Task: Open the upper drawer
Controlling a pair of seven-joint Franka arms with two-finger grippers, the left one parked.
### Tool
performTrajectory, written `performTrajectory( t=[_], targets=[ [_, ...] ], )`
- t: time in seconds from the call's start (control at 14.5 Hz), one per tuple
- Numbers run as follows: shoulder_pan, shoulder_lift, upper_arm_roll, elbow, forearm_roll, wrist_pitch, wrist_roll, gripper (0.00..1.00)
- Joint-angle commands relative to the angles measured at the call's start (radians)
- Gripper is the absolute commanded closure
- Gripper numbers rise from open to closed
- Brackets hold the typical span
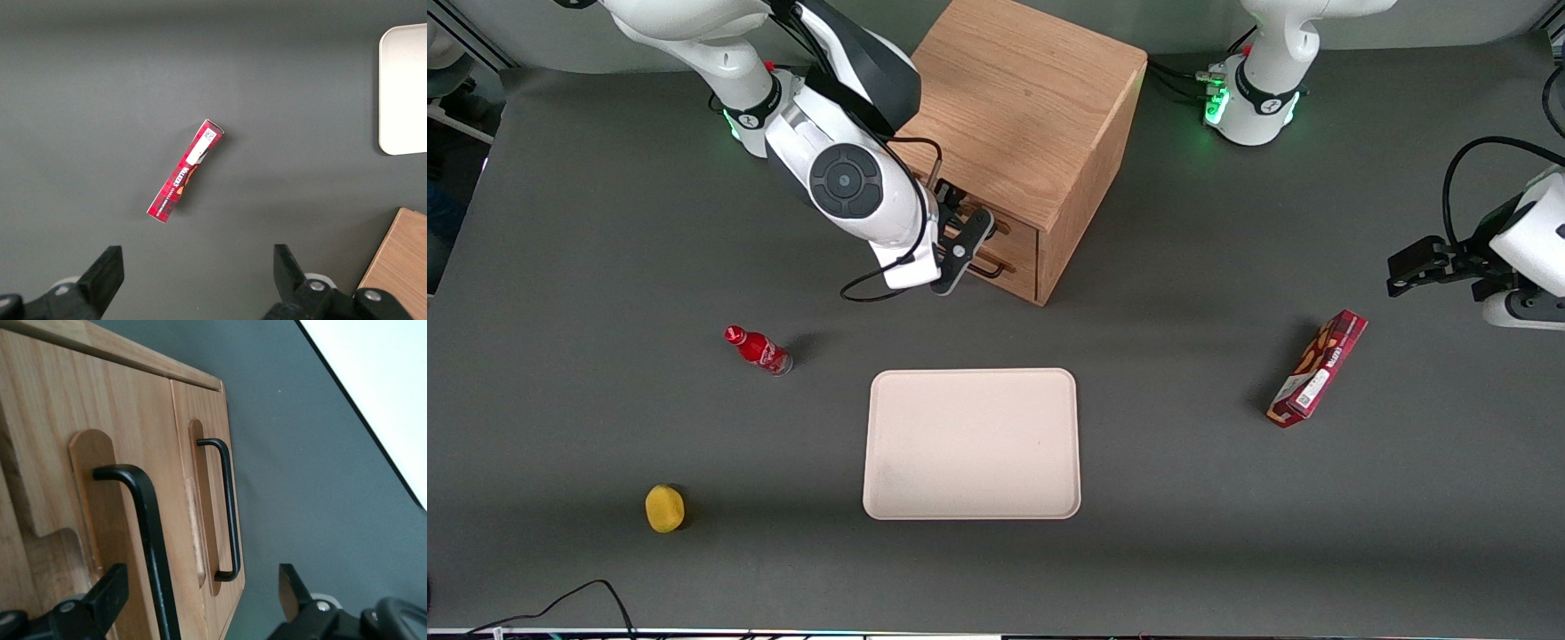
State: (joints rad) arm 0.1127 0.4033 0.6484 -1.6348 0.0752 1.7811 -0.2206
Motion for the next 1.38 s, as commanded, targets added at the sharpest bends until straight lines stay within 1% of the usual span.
performTrajectory(
  t=[0.0,1.17,1.31],
  targets=[
    [-0.004,0.015,0.002,0.009,0.031,-0.008,-0.022,0.00],
    [-0.005,0.057,-0.009,-0.017,0.015,0.043,-0.026,0.00],
    [-0.007,0.060,-0.010,-0.017,0.000,0.049,-0.026,0.00]
  ],
)
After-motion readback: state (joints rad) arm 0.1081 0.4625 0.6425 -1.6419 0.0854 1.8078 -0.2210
